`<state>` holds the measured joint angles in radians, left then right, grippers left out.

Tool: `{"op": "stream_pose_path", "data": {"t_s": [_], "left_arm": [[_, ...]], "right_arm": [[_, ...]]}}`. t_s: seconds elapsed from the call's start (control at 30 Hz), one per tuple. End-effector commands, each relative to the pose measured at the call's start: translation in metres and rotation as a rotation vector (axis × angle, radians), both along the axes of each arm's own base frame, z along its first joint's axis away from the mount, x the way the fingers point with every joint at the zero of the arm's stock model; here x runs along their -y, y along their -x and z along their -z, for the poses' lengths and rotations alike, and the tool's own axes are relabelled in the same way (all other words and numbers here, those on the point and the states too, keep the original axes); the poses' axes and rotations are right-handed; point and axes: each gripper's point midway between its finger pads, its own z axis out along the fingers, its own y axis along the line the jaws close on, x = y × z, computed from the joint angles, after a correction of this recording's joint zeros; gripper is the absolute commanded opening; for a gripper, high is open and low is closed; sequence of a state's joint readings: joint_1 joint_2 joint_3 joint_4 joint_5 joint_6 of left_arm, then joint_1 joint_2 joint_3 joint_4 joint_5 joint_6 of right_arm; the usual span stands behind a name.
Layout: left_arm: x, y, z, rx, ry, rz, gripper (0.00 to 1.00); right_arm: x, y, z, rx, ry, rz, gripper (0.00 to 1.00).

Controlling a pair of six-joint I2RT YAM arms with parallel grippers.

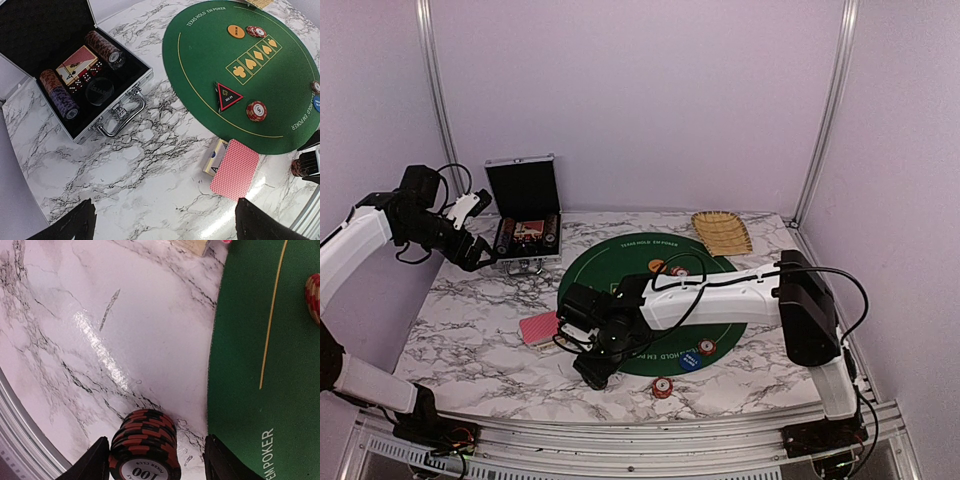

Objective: Distribute texas hold em gaming equipment

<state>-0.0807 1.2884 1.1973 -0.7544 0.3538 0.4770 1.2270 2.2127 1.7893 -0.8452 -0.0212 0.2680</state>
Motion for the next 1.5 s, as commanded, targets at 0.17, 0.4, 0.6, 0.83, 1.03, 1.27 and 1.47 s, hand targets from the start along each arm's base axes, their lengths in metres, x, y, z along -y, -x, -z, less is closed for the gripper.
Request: {"op": "stream_pose_path", "data": {"t_s": [0.17, 0.4, 0.6, 0.83, 1.03, 1.27, 1.47], "left_arm": [[0.0, 0.004, -0.01, 0.014, -0.012, 0.007, 0.99], [0.0, 0.003, -0.009, 0.012, -0.013, 0.008, 0.99], [-0.001, 0.005, -0.01, 0.016, -0.016, 0.009, 0.99], [-0.001, 0.005, -0.007, 0.009, -0.016, 0.009, 0.99], [-0.001, 0.006, -0.008, 0.012, -0.017, 0.01, 0.99], [-0.002, 0.006, -0.008, 0.016, -0.021, 0.011, 0.99], [-0.002, 0.007, -0.008, 0.016, -0.022, 0.009, 0.99]], "right_arm": [[-0.008, 0.003, -0.002, -0.001, -0.025, -0.015, 0.53], [-0.011, 0.003, -0.012, 0.0, -0.048, -0.017, 0.39], [-0.015, 0.003, -0.031, 0.006, -0.079, -0.026, 0.35], [-0.015, 0.005, -0.042, 0.004, -0.096, -0.035, 0.34], [-0.016, 0.005, -0.046, 0.003, -0.102, -0.035, 0.33], [-0.019, -0.007, -0.067, 0.045, -0.12, -0.024, 0.32], [-0.014, -0.03, -0.078, 0.061, -0.141, 0.018, 0.31]]}}
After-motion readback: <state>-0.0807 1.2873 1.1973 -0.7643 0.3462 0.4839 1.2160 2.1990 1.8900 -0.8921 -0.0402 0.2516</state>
